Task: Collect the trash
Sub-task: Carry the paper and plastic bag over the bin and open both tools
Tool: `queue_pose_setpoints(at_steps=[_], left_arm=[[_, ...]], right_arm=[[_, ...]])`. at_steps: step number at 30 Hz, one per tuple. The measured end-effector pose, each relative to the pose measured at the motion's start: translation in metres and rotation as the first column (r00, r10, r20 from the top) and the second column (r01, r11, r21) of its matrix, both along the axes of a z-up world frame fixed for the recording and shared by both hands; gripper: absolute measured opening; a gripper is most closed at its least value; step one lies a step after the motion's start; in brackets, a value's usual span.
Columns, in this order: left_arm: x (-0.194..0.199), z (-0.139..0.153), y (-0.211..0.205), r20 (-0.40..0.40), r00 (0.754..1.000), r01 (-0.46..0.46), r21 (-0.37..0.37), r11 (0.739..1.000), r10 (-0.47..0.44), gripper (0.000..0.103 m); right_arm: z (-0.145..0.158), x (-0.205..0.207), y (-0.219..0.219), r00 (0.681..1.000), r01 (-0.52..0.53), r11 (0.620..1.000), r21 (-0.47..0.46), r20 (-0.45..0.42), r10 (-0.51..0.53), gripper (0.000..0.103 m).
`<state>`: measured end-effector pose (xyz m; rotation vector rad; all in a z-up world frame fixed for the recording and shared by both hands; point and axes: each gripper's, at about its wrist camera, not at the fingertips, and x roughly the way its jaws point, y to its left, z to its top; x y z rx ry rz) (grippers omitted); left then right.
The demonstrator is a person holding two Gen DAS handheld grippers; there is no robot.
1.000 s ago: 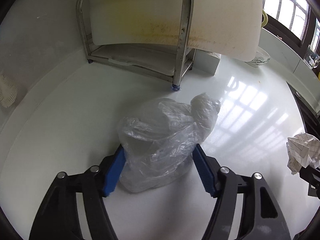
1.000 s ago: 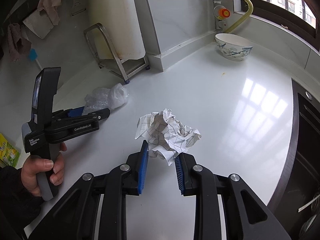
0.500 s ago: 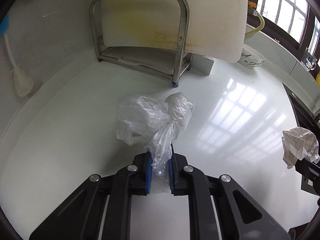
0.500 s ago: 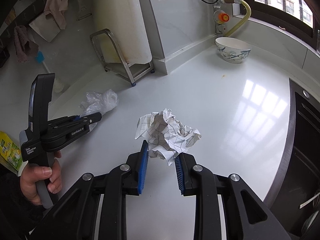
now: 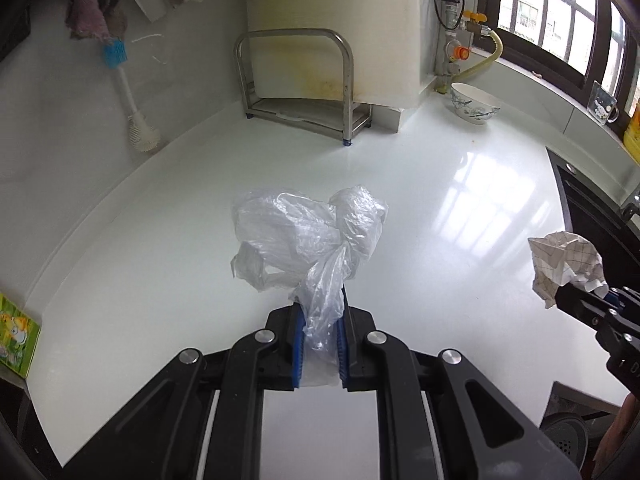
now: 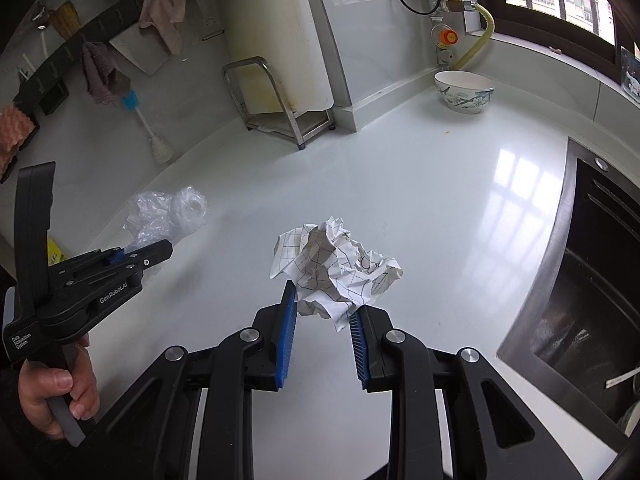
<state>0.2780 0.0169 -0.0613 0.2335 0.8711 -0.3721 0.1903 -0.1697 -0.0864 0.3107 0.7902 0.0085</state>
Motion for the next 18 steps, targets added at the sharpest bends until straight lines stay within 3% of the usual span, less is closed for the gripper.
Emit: queue_pose_setpoints(at_steps=[10,18], left_arm=[[-0.113,0.027,-0.013,-0.015,0.999,-0.044,-0.012,0.999,0.044,0.014],[-0.201,0.019,-0.032,-0.062,0.996,-0.068,-0.005,0.998,0.068,0.014]], right_arm=[[0.009,-0.102,-0.01,0.998,-0.06,0.997,0.047,0.007,0.06,0.025],[0.005,-0.182,-0.031,0.995,-0.102,0.994,0.049,-0.011,0.102,0.025]])
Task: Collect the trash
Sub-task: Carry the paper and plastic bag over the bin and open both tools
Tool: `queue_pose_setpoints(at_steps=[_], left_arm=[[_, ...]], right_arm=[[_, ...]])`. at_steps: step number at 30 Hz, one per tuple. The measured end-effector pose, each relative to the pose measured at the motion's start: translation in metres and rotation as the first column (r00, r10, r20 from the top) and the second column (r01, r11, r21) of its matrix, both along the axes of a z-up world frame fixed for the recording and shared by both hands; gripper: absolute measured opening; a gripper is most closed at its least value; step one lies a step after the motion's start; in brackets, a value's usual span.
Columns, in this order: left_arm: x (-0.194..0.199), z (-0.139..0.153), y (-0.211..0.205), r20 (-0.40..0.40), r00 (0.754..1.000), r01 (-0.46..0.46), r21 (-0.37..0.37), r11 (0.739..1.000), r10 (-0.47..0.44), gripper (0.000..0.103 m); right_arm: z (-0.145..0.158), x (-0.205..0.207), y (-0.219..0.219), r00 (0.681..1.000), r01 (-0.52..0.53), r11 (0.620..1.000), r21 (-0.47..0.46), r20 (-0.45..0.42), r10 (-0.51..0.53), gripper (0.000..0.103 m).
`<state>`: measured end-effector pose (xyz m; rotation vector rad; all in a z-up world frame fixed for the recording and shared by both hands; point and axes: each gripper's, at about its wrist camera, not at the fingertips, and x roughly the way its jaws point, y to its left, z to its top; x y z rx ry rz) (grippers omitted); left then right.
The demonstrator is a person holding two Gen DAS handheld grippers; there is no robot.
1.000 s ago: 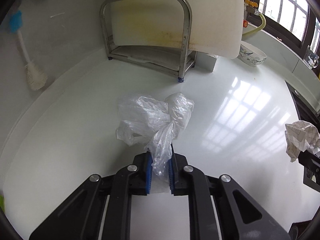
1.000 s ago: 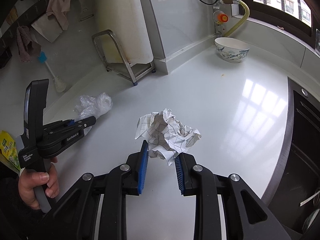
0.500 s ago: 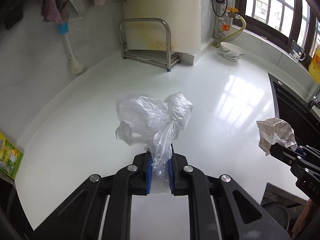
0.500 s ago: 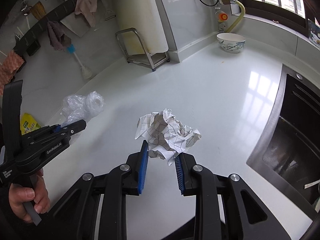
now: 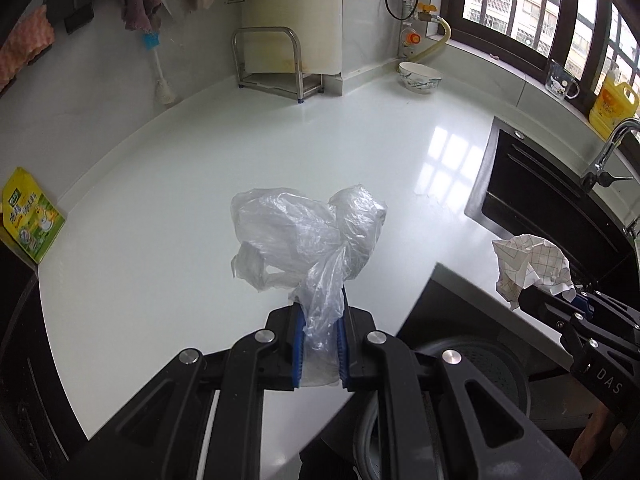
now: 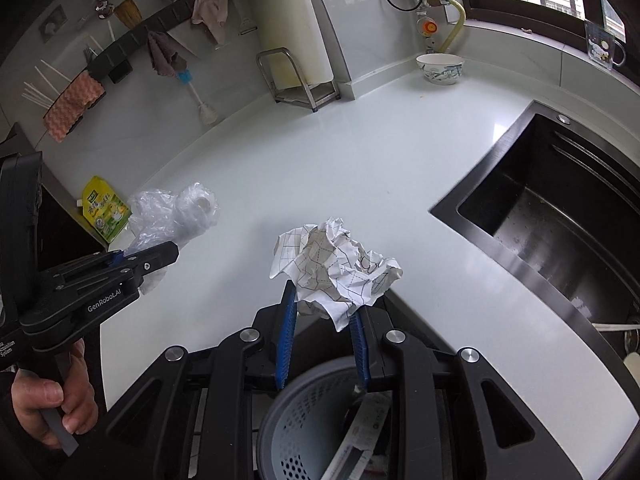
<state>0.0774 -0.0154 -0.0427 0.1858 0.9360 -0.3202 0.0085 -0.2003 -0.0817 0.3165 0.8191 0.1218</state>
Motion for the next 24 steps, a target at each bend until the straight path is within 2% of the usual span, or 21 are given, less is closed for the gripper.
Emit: queue_pose_setpoints(at_steps=[5,9,14,19,20,22,23,24], left_arm=[[-0.044,-0.008,-0.013,-0.036,0.999,-0.005,-0.003,1.0,0.005,0.014],[-0.073,-0.026,-0.027,-0.094,0.996,0.0,0.001,1.0,0.001,0.014],[-0.098,-0.053,-0.044,-0.171,0.985,0.003,0.009,1.0,-0.001,0.014],[-0.113,-0.073,-0.049,-0.236,0.972,-0.01,0.005,1.0,0.011,0.017],[-0.116,-0.075,-0.05,-0.238,0.971,-0.013,0.01,1.0,0.015,0.019],[-0.122,-0.074,-0.05,-0.231,0.973,-0.016,0.018,1.0,0.02,0.031],[-0.124,-0.072,-0.049,-0.22,0.975,-0.022,0.022,1.0,0.026,0.036],[-0.127,-0.07,-0.048,-0.209,0.977,-0.028,0.026,0.999,0.033,0.052]], right_arm=[[-0.014,-0.046,-0.017,0.999,-0.013,1.0,0.011,-0.045,0.014,0.025],[-0.033,-0.074,-0.026,0.993,-0.032,0.999,0.022,-0.111,0.035,0.025],[-0.058,-0.096,-0.028,0.98,-0.068,0.998,0.018,-0.188,0.07,0.025],[-0.074,-0.109,-0.03,0.969,-0.092,0.996,0.014,-0.231,0.093,0.026],[-0.076,-0.111,-0.03,0.967,-0.097,0.995,0.01,-0.237,0.097,0.027],[-0.078,-0.113,-0.03,0.964,-0.108,0.994,0.006,-0.244,0.106,0.031],[-0.078,-0.114,-0.029,0.963,-0.112,0.994,0.003,-0.246,0.11,0.039],[-0.077,-0.115,-0.029,0.964,-0.115,0.993,-0.004,-0.243,0.11,0.05]])
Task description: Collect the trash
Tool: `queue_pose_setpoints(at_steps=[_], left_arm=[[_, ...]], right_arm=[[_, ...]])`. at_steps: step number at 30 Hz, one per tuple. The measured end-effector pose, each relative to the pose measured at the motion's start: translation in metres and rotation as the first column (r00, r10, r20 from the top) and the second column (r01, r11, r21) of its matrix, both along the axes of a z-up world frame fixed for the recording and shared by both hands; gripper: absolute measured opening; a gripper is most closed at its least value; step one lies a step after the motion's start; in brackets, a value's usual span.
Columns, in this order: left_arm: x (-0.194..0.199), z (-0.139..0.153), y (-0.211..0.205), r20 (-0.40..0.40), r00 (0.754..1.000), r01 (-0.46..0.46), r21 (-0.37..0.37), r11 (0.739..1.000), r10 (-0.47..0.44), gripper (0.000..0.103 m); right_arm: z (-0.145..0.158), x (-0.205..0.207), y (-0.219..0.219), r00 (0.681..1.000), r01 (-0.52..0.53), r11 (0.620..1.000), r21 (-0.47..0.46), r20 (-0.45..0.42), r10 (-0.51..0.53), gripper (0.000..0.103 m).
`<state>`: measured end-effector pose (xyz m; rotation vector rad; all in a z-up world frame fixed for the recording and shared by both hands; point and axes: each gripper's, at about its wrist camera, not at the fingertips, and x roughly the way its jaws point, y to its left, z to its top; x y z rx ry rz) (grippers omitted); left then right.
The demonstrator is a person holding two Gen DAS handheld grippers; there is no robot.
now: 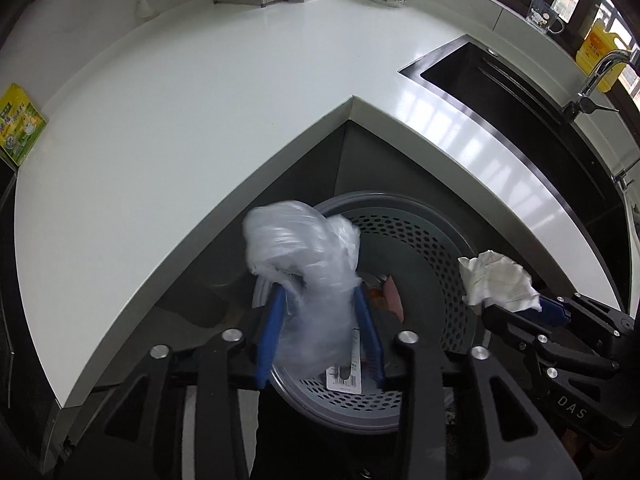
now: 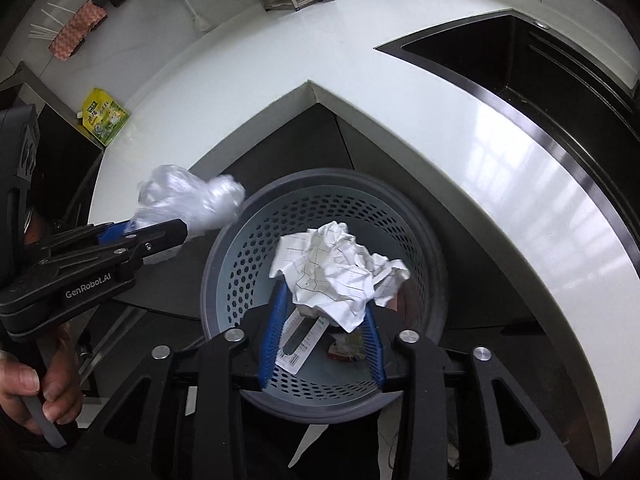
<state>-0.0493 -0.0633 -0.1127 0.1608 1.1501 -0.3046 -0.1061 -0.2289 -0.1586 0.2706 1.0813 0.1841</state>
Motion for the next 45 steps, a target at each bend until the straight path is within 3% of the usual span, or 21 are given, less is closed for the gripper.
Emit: queue_pose_setpoints(at_steps=[1,2,9,12,22,36,45], left_arm=[[-0.002,0.003,0.002,0.015,1.0,-0.009,0.002,1.0,0.009,0.065],[-0.005,0.007,0.004,0.031,0.999,-0.019,-0.002,1.0,0.019,0.068],[-0.013,0.026,0.015,0.077,0.995,-0.062,0.041,0.997,0.059,0.068],[-0.016,0.035,0.017,0.096,0.993,-0.08,0.059,0.995,0.074,0.076],[-0.025,0.059,0.015,0.157,0.985,-0.087,0.063,0.994,0.076,0.08],[-0.028,0.071,0.009,0.186,0.979,-0.095,0.081,0.992,0.078,0.096],[-0.026,0.076,0.012,0.194,0.977,-0.111,0.084,0.99,0.093,0.097]], right_arm=[[0.002,-0.001,0.0,1.0,0.0,1.0,-0.008,0.008,0.0,0.054],[0.004,-0.002,0.001,1.0,0.001,1.0,-0.012,0.018,0.0,0.057],[0.015,-0.005,-0.001,1.0,0.01,1.0,-0.005,0.02,-0.01,0.057],[0.025,-0.01,-0.002,0.999,0.036,0.999,-0.023,0.035,-0.035,0.061],[0.048,-0.017,-0.007,0.996,0.069,0.997,-0.028,0.061,-0.067,0.066],[0.058,-0.016,0.0,0.997,0.035,0.998,-0.058,0.072,-0.03,0.068],[0.061,-0.013,0.001,0.996,0.036,0.996,-0.081,0.082,-0.029,0.068]])
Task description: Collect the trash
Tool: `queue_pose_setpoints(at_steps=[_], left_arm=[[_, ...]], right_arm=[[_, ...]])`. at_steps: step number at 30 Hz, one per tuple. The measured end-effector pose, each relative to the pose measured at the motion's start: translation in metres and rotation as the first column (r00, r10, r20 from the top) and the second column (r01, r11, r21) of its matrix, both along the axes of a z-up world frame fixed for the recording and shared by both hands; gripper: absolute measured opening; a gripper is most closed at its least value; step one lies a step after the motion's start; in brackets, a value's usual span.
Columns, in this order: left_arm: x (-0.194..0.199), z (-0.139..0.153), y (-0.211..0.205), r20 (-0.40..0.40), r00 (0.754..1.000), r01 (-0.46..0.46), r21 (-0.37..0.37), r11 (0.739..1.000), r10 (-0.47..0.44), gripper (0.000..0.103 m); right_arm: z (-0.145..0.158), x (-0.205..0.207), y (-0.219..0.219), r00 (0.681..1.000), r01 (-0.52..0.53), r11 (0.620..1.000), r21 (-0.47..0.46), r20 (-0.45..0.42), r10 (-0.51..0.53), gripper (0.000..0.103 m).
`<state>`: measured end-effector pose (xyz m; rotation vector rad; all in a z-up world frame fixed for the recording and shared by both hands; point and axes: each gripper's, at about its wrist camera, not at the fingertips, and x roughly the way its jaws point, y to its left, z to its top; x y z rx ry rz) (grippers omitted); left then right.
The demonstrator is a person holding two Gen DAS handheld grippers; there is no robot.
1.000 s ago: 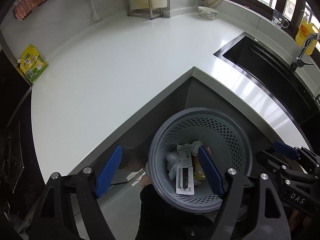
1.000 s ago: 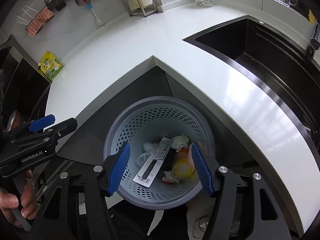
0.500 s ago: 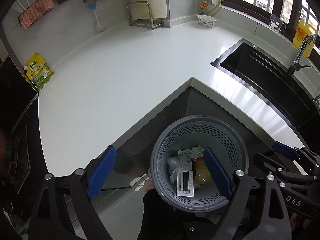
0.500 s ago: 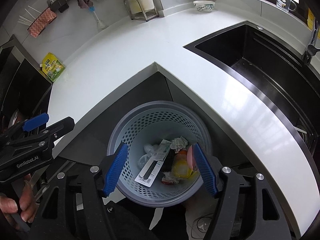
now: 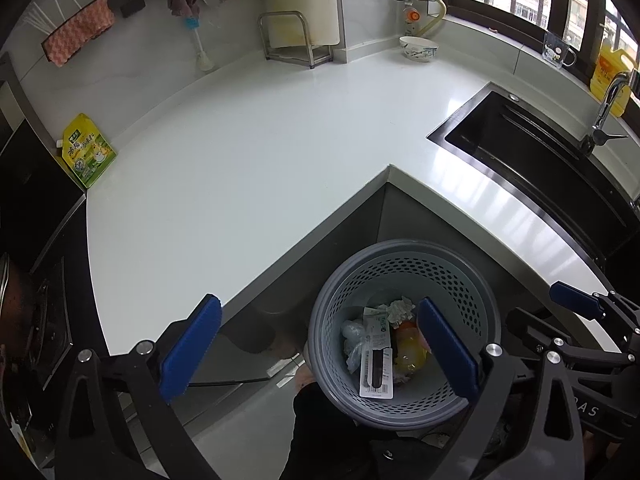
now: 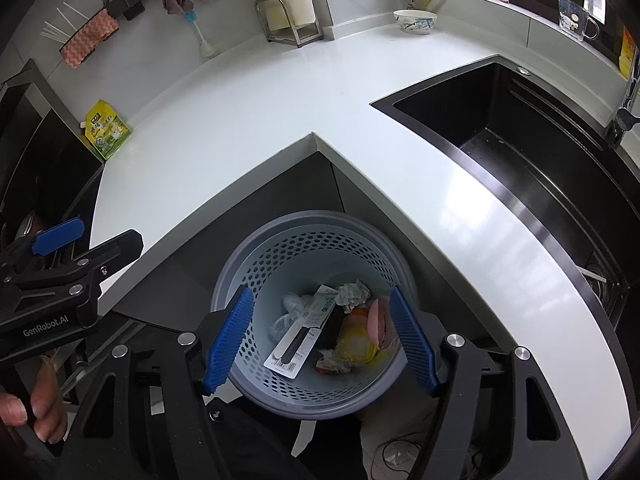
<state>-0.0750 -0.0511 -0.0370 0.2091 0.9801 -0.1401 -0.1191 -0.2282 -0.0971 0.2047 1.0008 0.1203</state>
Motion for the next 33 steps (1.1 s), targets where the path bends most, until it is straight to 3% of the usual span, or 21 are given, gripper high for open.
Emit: queue_pose_setpoints(at_steps=[33], left_arm=[[-0.0012,0.0064,0.0004,0.023,1.0,0.002,0.012,1.0,-0.003,0.097]], right_arm=[[0.003,0.0004,-0.0003,1.0,0.01,1.0,0.001,0.002,-0.01,0.069]])
